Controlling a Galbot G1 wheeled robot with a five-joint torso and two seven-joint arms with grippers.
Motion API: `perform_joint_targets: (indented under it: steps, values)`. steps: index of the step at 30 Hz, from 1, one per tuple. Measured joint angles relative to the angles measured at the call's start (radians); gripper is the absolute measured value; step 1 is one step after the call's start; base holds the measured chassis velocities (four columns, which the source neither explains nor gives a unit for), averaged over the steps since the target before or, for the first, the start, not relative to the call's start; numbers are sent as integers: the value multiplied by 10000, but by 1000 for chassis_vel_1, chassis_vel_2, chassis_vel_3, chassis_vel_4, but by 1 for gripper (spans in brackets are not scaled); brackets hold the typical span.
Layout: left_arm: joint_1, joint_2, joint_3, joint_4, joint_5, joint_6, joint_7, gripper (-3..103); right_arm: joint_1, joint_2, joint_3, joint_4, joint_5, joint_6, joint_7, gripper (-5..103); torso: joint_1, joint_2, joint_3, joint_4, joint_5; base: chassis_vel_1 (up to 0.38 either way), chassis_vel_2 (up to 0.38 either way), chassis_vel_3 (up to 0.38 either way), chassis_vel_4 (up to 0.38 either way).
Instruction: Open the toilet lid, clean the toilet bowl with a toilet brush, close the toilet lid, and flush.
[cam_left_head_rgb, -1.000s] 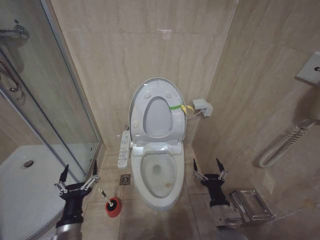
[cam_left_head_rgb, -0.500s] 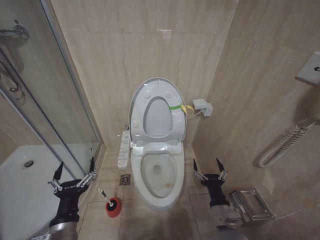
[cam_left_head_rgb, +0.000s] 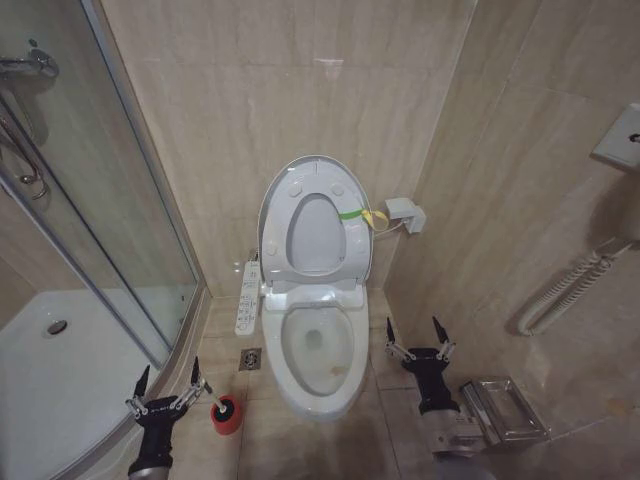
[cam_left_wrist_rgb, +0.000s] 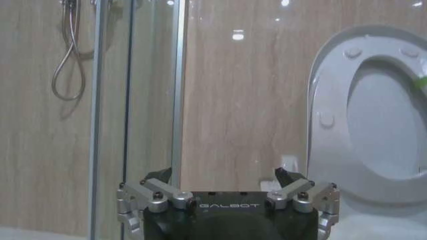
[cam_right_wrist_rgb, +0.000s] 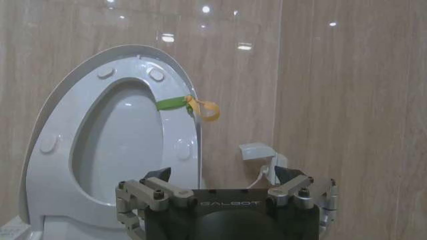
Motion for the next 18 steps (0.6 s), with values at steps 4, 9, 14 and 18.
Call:
perform_joint_targets:
  steps: [4,9,14,18]
  values:
    - [-246,30,-41,790,-87,-192,47,103,0,0,0,0,0,0,1,100,0,0,0,0,0,0,0,0,0]
    - [-554,88,-89,1629,-220,-304,39,99,0,0,0,0,0,0,0,100,0,0,0,1,0,0,0,0,0]
    - [-908,119,-87,2234,-337,-310,44,99,0,0,0,0,0,0,0,100,0,0,0,0,0,0,0,0,0]
    - [-1260,161,-30,2751,-506,-267,135,99,0,0,0,0,0,0,0,100,0,0,0,1,0,0,0,0,0]
